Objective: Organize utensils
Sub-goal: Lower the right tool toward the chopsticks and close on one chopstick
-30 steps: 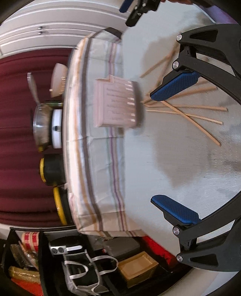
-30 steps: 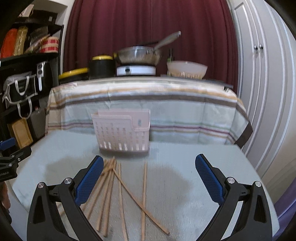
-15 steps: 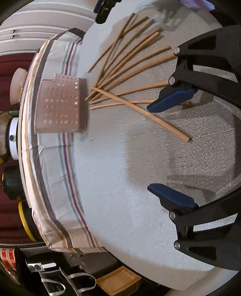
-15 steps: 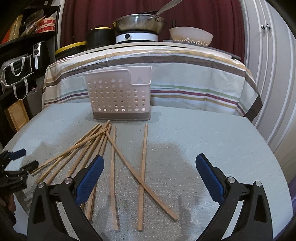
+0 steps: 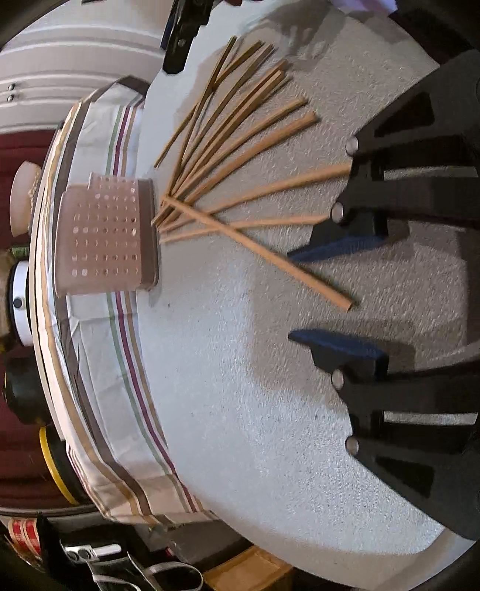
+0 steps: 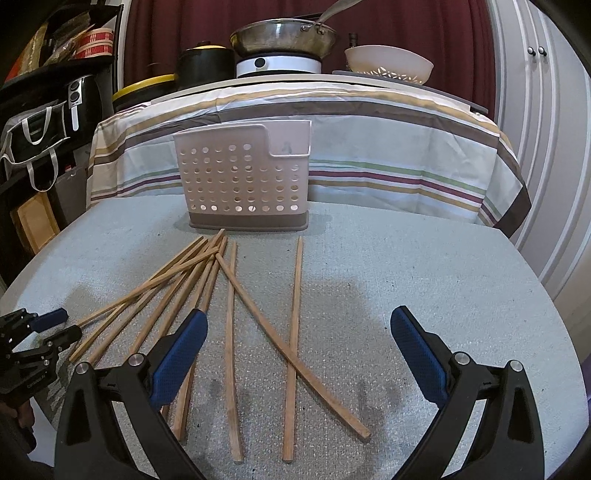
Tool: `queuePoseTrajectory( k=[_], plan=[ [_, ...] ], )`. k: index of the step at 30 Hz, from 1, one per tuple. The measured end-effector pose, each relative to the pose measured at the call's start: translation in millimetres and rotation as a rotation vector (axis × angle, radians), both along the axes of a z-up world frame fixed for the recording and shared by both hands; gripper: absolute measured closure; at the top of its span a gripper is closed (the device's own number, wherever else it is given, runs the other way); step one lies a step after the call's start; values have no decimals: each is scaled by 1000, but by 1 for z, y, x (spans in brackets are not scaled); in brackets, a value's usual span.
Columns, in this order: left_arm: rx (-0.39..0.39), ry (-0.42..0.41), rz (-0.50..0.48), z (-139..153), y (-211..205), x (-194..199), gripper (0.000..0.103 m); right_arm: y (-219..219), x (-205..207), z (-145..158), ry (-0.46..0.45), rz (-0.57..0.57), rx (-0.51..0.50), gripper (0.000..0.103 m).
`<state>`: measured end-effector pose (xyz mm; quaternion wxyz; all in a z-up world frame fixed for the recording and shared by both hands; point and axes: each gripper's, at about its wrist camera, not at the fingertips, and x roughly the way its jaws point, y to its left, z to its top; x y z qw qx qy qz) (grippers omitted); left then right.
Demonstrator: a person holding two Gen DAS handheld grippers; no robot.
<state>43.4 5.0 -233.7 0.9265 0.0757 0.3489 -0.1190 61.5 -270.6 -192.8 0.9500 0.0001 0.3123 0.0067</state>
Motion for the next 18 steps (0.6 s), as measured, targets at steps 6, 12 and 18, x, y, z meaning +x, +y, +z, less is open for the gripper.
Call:
queuePoseTrajectory(
  k=[6, 12, 18],
  plan=[
    [-17, 4, -17, 0, -4, -3, 85, -1, 1, -1, 2, 1, 1, 6],
    [-34, 2, -28, 0, -5, -6, 88, -1, 0, -2, 6, 0, 5, 6],
    [-5, -18, -35, -3, -10, -12, 90, -2, -1, -3, 1, -2, 1, 6]
  ],
)
